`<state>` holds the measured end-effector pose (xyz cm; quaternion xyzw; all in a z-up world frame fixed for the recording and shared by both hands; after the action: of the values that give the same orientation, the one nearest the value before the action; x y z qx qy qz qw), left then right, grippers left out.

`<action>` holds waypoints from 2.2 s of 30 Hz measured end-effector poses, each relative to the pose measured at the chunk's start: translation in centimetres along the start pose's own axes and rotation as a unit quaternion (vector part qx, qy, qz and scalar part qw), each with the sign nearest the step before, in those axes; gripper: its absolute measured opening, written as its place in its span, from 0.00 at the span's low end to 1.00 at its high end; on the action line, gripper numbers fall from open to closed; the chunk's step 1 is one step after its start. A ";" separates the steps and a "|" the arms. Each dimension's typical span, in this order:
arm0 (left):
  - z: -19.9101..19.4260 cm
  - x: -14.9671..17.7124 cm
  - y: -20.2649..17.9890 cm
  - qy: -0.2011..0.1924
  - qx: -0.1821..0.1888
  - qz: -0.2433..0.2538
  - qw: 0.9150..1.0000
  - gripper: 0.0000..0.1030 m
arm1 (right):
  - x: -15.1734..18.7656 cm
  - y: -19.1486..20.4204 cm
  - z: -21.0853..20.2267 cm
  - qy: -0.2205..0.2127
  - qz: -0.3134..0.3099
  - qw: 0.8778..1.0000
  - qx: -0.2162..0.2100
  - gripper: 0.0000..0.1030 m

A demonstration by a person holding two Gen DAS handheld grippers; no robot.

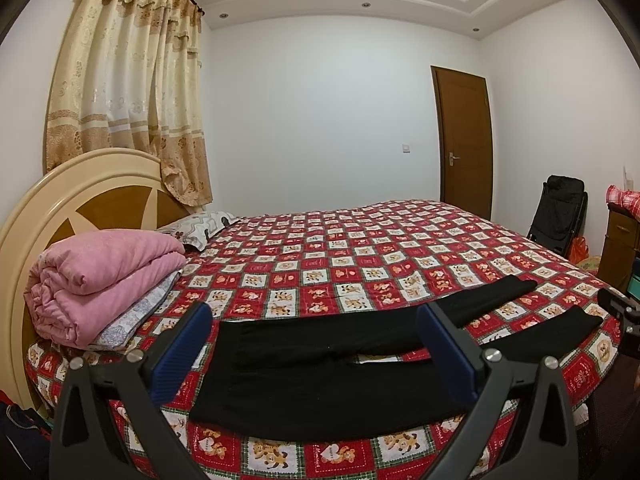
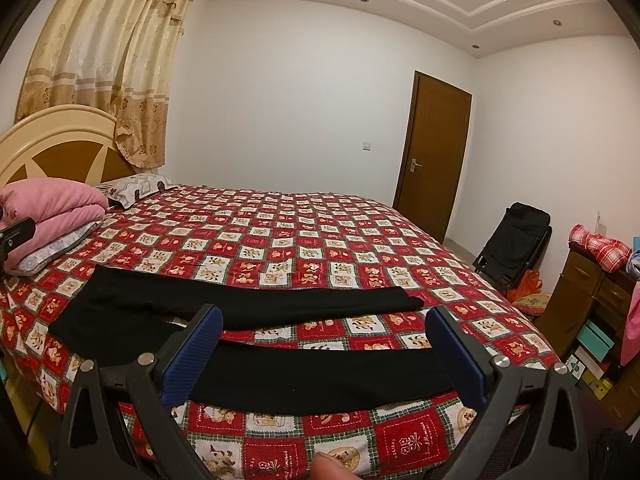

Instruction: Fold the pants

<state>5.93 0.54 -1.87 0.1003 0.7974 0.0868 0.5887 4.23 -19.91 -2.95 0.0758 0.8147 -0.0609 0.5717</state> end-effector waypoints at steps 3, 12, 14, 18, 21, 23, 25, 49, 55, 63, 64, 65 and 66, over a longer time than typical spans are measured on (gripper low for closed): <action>0.0 0.0 0.0 0.001 0.000 0.000 1.000 1.00 | 0.0 0.0 0.0 0.001 0.000 1.000 0.000 0.99; 0.4 0.2 0.2 0.006 -0.002 0.000 1.000 1.00 | 0.4 0.4 0.3 0.005 -0.002 1.000 -0.001 0.99; 0.8 0.6 0.1 0.008 -0.003 0.001 1.000 1.00 | 0.6 0.5 0.4 0.007 -0.001 1.000 -0.002 0.99; 2.9 1.6 0.8 0.012 -0.005 0.009 1.000 1.00 | 1.1 0.4 1.7 0.008 0.003 1.000 -0.022 0.99; 6.3 3.3 3.1 0.044 -0.031 0.008 0.999 1.00 | 1.9 -0.4 4.2 0.024 0.017 0.998 -0.048 0.99; 9.5 4.9 5.6 0.067 -0.054 0.011 0.996 1.00 | 2.8 -0.9 6.7 0.049 0.022 0.997 -0.054 0.99; 12.5 6.5 7.8 0.097 -0.073 0.015 0.992 1.00 | 3.5 -1.3 8.9 0.071 0.027 0.996 -0.053 0.99; 39.7 19.1 15.1 0.320 0.054 -0.076 0.943 0.45 | 6.7 -9.4 26.4 0.215 0.034 0.976 0.021 0.98; 40.0 18.7 14.4 0.308 0.088 -0.072 0.945 0.25 | 5.1 -13.6 29.5 0.228 0.063 0.971 0.038 0.60; 40.9 18.4 14.5 0.320 0.116 -0.082 0.937 0.16 | 3.0 -19.6 35.9 0.279 0.125 0.951 0.039 0.53; 41.0 18.4 14.7 0.322 0.118 -0.088 0.935 0.16 | 2.6 -20.4 37.2 0.288 0.128 0.948 0.041 0.53; 41.1 18.5 14.7 0.324 0.119 -0.093 0.934 0.16 | 2.5 -20.9 38.0 0.290 0.123 0.948 0.048 0.53; 41.1 18.5 14.6 0.322 0.121 -0.093 0.934 0.16 | 2.2 -21.4 38.9 0.290 0.119 0.948 0.054 0.53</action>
<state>40.73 20.35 -27.16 0.0630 0.9545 -0.0373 0.2889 35.28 -48.00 -17.97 0.2172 0.9258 -0.0121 0.3091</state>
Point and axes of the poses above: each gripper's, at about its wrist camera, not at the fingertips, and z roughly the way its jaws point, y to its left, x to its underside, the point moved 6 cm from there along z, roughly the way its jaws point, and after that the axes turned 12 degrees about z, right-handed, at the moved point
